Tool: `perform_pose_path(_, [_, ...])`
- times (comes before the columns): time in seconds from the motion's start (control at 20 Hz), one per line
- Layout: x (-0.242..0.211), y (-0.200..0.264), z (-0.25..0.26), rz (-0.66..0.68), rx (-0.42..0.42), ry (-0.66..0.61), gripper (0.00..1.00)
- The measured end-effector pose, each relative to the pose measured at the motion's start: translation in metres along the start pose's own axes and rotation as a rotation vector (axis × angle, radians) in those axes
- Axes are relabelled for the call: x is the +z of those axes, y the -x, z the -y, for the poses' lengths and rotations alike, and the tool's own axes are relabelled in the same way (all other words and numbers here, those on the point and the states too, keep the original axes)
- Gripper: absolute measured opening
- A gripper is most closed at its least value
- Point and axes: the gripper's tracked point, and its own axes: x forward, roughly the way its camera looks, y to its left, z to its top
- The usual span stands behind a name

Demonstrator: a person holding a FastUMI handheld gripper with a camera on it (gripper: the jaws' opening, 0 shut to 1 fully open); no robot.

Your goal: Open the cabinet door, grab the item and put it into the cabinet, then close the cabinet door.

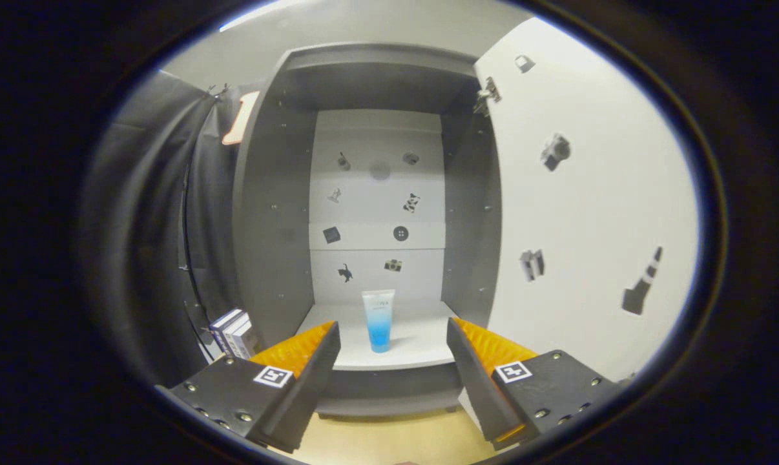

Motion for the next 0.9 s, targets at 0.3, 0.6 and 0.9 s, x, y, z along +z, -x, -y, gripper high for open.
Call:
perform_pose_path(0.3, [0.006,0.092,0.033,-0.009,-0.070,-0.003,0.98])
perform_pose_path(0.6, [0.007,0.173,0.093,-0.046,-0.149,-0.059,0.98])
perform_pose_path(0.9, [0.000,0.235,0.207,-0.064,-0.304,-0.079,0.98])
